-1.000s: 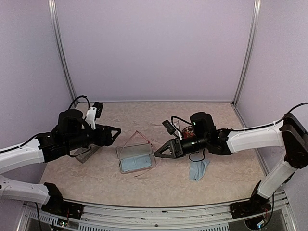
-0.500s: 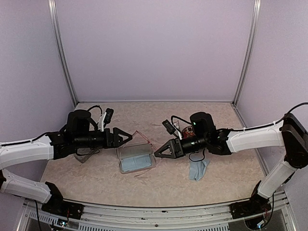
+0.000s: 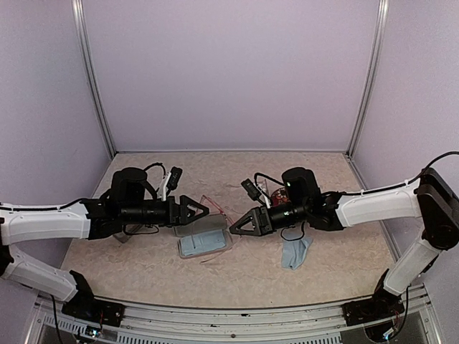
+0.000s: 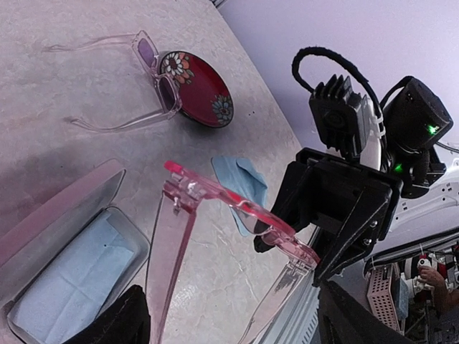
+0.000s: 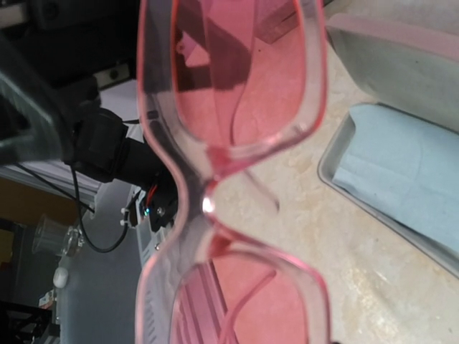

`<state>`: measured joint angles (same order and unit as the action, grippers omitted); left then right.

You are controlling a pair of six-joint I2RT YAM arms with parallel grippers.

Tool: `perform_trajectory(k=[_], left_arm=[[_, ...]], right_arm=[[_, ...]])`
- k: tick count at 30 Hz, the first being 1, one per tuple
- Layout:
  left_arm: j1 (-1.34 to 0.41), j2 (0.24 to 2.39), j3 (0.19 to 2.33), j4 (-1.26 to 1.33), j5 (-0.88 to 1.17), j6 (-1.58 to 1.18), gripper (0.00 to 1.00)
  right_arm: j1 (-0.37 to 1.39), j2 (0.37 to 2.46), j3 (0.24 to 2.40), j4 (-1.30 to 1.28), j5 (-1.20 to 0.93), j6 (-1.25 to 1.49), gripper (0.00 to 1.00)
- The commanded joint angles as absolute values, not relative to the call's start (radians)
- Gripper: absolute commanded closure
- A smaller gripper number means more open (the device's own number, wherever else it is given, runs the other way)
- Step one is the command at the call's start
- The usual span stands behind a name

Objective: Organize the sunglasses
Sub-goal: Fold the left temple of the sunglasses on the sunglasses.

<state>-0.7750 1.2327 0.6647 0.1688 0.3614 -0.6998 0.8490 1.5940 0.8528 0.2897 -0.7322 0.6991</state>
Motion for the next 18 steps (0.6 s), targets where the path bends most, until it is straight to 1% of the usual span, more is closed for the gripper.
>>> perform_trajectory(k=[1, 12, 18], left_arm=[[-0.795, 1.272, 0.700, 0.242, 0.404, -0.719, 0.23], [-0.801, 1.347, 0.711, 0.404, 0.474, -0.788, 0.29], [-0.813, 1.379, 0.729, 0.416, 0.490, -0.788, 0.31]], right_arm=[[0.862, 1.618, 0.876, 0.326, -0.738, 0.689, 0.75], [0.875, 1.642, 0.875, 0.340, -0.743, 0.690, 0.76], [0.876, 1.639, 0.869, 0.338, -0.739, 0.685, 0.77]])
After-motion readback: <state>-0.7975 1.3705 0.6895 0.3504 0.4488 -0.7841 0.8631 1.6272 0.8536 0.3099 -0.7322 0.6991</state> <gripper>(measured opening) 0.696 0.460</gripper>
